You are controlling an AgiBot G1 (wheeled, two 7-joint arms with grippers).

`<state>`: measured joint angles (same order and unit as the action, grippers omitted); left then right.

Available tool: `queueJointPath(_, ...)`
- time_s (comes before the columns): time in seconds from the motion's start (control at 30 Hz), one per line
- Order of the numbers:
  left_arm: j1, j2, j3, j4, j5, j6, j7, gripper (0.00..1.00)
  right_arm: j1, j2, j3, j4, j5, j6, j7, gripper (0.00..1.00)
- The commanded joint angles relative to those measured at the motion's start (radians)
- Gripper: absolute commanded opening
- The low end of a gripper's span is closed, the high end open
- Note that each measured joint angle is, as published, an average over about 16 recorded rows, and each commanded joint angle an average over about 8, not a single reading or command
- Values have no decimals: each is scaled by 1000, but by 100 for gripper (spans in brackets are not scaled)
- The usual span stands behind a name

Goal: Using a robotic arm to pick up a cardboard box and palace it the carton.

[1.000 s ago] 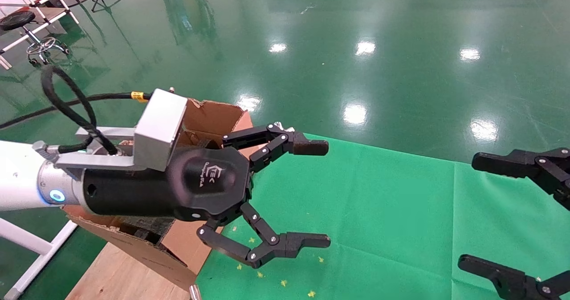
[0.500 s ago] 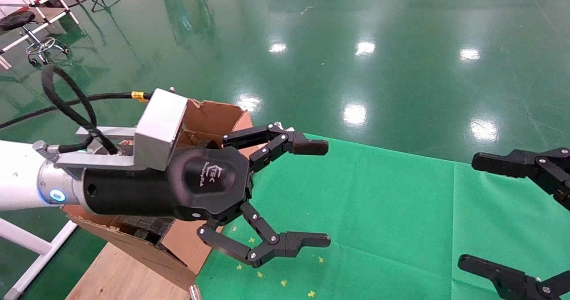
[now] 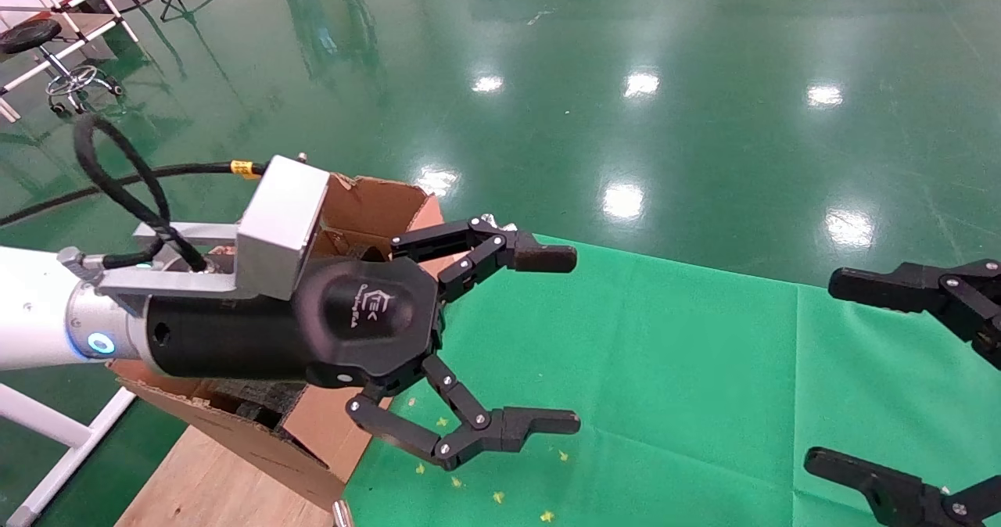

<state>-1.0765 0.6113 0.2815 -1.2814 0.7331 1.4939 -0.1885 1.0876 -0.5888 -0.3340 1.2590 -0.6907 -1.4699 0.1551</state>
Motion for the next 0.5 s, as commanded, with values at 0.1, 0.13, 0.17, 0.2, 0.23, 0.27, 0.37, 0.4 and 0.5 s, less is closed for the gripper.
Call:
queueJointPath(0.1,0,0,0,0,0,0,0,100,0,0,0,0,0,0,0,100)
queueJointPath(0.13,0,0,0,0,0,0,0,100,0,0,0,0,0,0,0,100)
queueJointPath(0.17,0,0,0,0,0,0,0,100,0,0,0,0,0,0,0,100)
queueJointPath(0.2,0,0,0,0,0,0,0,100,0,0,0,0,0,0,0,100)
queueJointPath(0.23,0,0,0,0,0,0,0,100,0,0,0,0,0,0,0,100)
queueJointPath(0.27,0,0,0,0,0,0,0,100,0,0,0,0,0,0,0,100)
queueJointPath(0.37,0,0,0,0,0,0,0,100,0,0,0,0,0,0,0,100)
queueJointPath(0.4,0,0,0,0,0,0,0,100,0,0,0,0,0,0,0,100)
queueJointPath(0.5,0,0,0,0,0,0,0,100,0,0,0,0,0,0,0,100)
